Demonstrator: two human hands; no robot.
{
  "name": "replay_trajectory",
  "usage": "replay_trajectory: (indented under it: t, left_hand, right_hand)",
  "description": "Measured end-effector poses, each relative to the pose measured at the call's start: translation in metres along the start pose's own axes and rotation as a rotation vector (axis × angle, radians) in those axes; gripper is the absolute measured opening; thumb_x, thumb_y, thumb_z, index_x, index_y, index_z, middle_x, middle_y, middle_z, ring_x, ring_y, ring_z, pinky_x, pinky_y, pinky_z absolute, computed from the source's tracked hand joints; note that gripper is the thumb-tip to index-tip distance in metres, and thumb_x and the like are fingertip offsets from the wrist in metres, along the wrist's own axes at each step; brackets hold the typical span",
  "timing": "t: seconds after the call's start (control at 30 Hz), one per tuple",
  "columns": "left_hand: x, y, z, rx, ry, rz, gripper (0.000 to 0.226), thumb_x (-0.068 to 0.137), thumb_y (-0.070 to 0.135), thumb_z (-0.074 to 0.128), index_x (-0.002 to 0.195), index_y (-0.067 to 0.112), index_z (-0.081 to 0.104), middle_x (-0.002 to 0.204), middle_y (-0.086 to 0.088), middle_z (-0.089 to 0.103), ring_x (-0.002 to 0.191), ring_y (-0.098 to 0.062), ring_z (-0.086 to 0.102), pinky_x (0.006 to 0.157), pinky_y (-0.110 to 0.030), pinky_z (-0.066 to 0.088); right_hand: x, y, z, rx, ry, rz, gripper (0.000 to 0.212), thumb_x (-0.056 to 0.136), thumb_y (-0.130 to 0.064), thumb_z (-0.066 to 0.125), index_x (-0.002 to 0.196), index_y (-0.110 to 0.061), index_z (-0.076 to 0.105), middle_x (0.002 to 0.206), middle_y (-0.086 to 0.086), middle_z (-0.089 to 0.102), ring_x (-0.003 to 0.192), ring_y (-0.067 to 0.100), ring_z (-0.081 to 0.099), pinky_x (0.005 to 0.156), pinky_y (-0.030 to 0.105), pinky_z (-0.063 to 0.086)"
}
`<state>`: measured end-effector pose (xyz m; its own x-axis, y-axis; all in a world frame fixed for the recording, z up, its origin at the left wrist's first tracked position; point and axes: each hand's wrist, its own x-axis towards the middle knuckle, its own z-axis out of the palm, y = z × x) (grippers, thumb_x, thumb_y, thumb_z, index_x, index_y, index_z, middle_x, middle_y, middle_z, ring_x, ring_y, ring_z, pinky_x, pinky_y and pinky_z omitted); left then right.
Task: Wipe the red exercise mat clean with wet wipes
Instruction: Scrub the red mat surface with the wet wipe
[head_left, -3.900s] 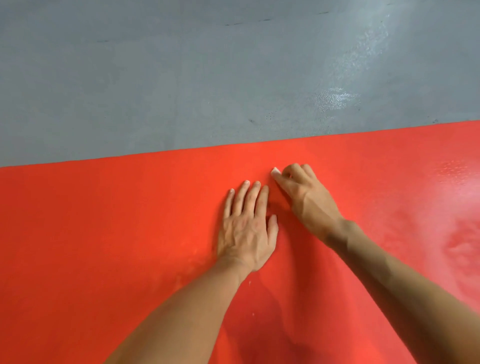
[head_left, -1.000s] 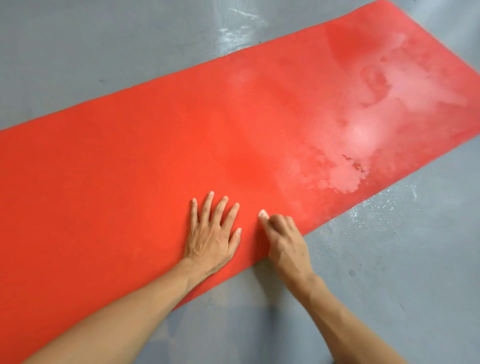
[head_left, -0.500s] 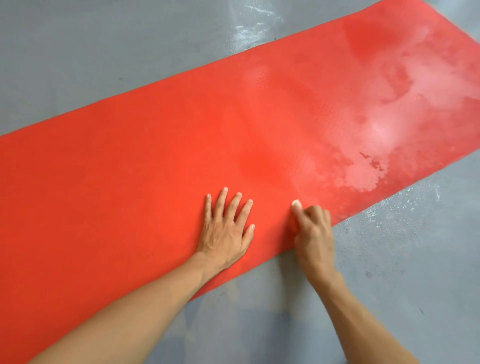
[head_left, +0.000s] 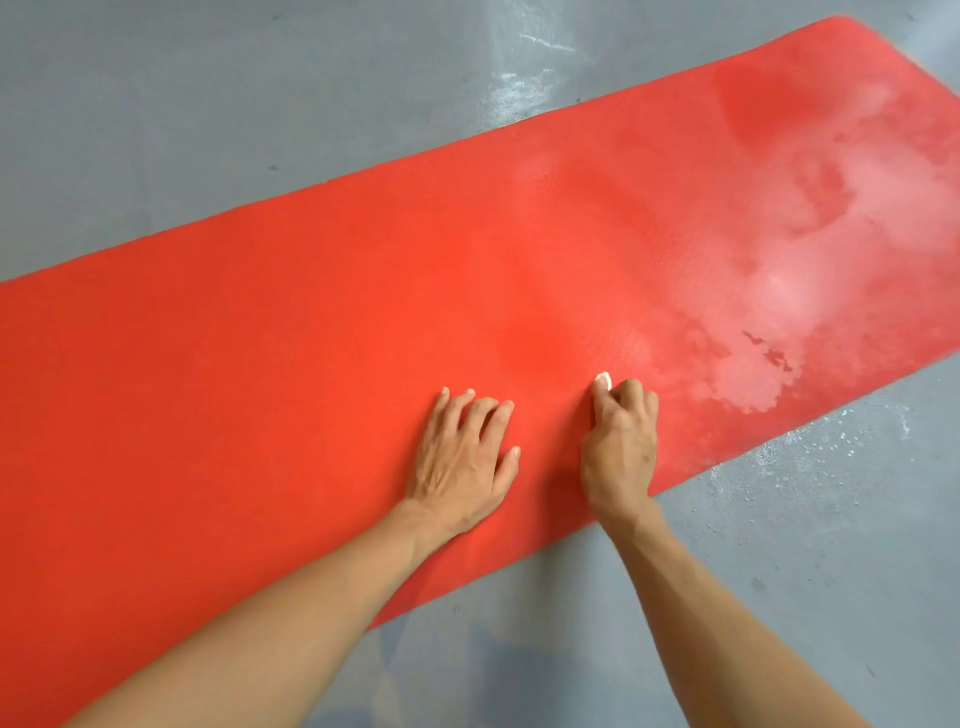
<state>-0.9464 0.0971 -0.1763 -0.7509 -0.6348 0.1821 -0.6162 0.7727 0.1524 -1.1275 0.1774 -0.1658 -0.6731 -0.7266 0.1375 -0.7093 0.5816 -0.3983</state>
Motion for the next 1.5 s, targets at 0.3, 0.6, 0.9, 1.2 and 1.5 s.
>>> replay_trajectory:
  t: [0.3, 0.6, 0.9, 1.2, 1.5]
  left_hand:
    - [0.018, -0.026, 0.005, 0.056, -0.135, -0.109, 0.073, 0.101, 0.058, 0.037, 0.161, 0.015, 0.038, 0.166, -0.01, 0.035, 0.158, -0.031, 0.022, 0.127, -0.055, 0.017]
    - [0.019, -0.026, 0.001, 0.059, -0.114, -0.119, 0.068, 0.102, 0.053, 0.039, 0.16, 0.017, 0.039, 0.165, -0.008, 0.038, 0.157, -0.03, 0.024, 0.127, -0.053, 0.019]
    - [0.021, -0.029, 0.002, 0.042, -0.065, -0.12, 0.062, 0.1, 0.05, 0.044, 0.154, 0.019, 0.05, 0.159, -0.006, 0.047, 0.151, -0.03, 0.036, 0.124, -0.052, 0.027]
    - [0.066, -0.076, 0.004, 0.054, 0.013, -0.209, 0.066, 0.1, 0.049, 0.04, 0.154, 0.013, 0.048, 0.159, -0.01, 0.046, 0.152, -0.03, 0.035, 0.127, -0.051, 0.023]
    - [0.065, -0.075, 0.007, 0.079, -0.043, -0.236, 0.065, 0.1, 0.044, 0.041, 0.157, 0.012, 0.043, 0.162, -0.006, 0.043, 0.155, -0.027, 0.03, 0.127, -0.049, 0.021]
  right_hand:
    - [0.049, 0.026, -0.003, -0.078, -0.026, -0.176, 0.04, 0.091, -0.005, 0.056, 0.129, -0.009, 0.067, 0.098, 0.01, 0.056, 0.096, 0.033, 0.046, 0.081, 0.044, 0.049]
    - [0.04, -0.009, 0.006, -0.134, -0.14, -0.713, 0.041, 0.098, -0.02, 0.05, 0.133, -0.006, 0.064, 0.097, 0.006, 0.057, 0.09, 0.031, 0.054, 0.072, 0.04, 0.051]
    - [0.019, -0.046, 0.024, -0.092, -0.112, -0.631, 0.045, 0.092, -0.015, 0.054, 0.132, 0.005, 0.061, 0.1, 0.009, 0.059, 0.088, 0.029, 0.051, 0.076, 0.036, 0.048]
    - [0.067, -0.051, 0.034, -0.088, -0.016, -0.256, 0.035, 0.094, -0.007, 0.059, 0.129, -0.002, 0.062, 0.101, 0.01, 0.057, 0.095, 0.032, 0.048, 0.076, 0.04, 0.044]
    - [0.118, -0.023, 0.033, -0.094, -0.051, -0.321, 0.044, 0.092, -0.006, 0.048, 0.134, -0.005, 0.062, 0.111, 0.013, 0.056, 0.104, 0.035, 0.047, 0.081, 0.045, 0.053]
